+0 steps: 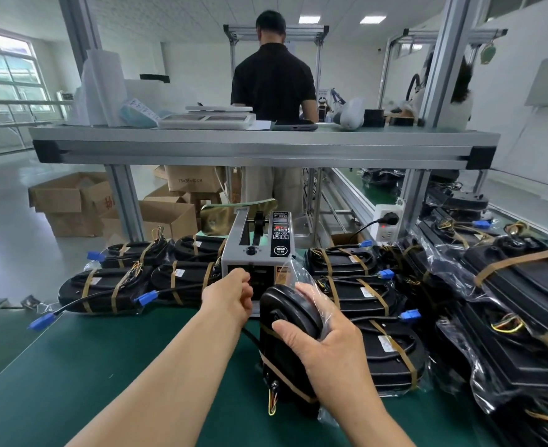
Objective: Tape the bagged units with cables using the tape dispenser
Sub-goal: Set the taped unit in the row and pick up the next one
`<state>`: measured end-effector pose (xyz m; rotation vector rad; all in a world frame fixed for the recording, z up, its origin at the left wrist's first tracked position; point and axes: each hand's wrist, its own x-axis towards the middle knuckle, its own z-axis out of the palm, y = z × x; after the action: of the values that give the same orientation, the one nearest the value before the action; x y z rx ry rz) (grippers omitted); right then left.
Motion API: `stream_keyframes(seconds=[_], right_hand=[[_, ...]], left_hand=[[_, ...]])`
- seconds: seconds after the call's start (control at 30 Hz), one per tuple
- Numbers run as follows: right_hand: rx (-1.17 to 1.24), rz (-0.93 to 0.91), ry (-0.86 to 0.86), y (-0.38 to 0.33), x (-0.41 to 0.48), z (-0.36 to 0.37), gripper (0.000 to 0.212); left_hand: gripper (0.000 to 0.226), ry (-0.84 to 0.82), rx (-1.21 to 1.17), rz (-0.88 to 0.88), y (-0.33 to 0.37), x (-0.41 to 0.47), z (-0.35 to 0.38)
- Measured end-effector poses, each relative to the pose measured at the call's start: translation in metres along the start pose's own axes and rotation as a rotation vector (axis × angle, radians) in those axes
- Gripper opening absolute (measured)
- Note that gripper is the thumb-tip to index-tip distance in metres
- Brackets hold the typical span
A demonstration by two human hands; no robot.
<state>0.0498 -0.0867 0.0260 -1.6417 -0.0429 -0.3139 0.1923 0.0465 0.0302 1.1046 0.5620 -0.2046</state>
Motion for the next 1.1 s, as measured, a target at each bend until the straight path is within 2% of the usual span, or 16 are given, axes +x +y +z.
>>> stream_keyframes(seconds=[0.13, 0.4, 0.63, 0.7, 0.8, 0.9, 1.1], right_hand=[[0.005, 0.004, 0.002, 0.001, 0.001, -0.001, 0.048], [0.078, 0.053, -0.011, 0.001, -0.007, 0.010, 0.056], [0.061, 0.061, 0.016, 0.003, -0.003, 0.007, 0.057], [0.053, 0.057, 0.015, 0.003, -0.004, 0.007, 0.058], [0.043, 0.055, 0.017, 0.002, -0.004, 0.007, 0.057], [0.042, 0.059, 0.025, 0.003, -0.004, 0.005, 0.058], [0.032, 0.036, 0.011, 0.005, -0.006, 0.006, 0.057]], left_hand=[[0.019, -0.020, 0.036, 0.072, -0.001, -0.006, -0.016], [0.023, -0.029, 0.061, -0.062, -0.003, 0.007, -0.008], [0.009, -0.013, -0.029, -0.056, 0.000, 0.017, 0.006], [0.007, 0.008, -0.034, -0.004, -0.004, 0.015, 0.006], [0.018, -0.014, -0.077, 0.081, -0.010, 0.009, 0.007], [0.015, 0.049, -0.138, 0.006, -0.007, 0.002, 0.006], [0.017, 0.029, -0.035, 0.146, -0.008, -0.029, -0.026]])
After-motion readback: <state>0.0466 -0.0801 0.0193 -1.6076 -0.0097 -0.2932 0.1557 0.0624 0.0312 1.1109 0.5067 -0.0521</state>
